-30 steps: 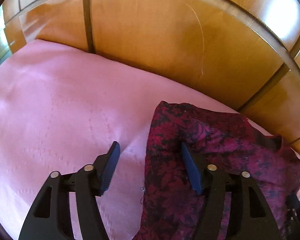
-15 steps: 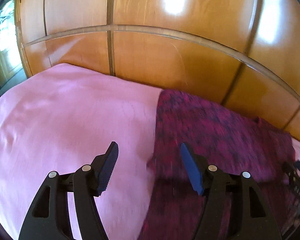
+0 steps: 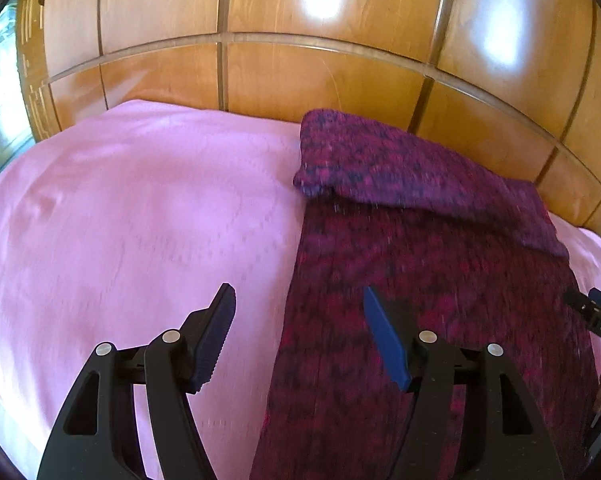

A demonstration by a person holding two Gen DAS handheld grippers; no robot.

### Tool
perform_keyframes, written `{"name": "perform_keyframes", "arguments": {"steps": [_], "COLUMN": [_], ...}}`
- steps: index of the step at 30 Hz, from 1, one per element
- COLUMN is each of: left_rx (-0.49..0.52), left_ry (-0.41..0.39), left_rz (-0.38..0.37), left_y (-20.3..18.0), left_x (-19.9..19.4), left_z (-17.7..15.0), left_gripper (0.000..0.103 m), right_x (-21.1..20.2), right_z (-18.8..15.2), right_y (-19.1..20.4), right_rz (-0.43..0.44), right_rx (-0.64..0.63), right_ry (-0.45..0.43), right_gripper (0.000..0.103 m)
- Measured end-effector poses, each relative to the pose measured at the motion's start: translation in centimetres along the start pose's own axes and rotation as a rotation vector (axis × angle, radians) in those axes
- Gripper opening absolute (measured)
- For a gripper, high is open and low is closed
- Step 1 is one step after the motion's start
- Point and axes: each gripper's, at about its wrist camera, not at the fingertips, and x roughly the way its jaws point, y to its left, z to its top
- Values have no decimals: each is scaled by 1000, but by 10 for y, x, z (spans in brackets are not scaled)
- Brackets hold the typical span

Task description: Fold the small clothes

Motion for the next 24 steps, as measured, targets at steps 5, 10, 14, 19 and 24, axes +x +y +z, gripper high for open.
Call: {"name": "perform_keyframes", "arguments": {"steps": [5,10,14,19,24], "left_rx": [16,17,17,17,52], "left_ry": [22,54,79,124,153], "left_rz": [-1,-20,-53,-114,-201], "left_y": [-1,3,7,14,21], "left_x": [-7,-10,-14,-25,-49], "left_z": [-20,-36,-50,-71,-97], "left_gripper": [65,65,65,62,46], "right_x": [-9,-20,-27,-39,-56], "right_z": [-25,-38,-52,-72,-96], "right_y": [-16,-33,-46,-55,-62], "right_rz": [-1,41,134,188,231], "right_rx": [33,104,168,202,207], "right_ry": [27,37,59,83,120], "right_gripper": [87,87,86,84,68]}}
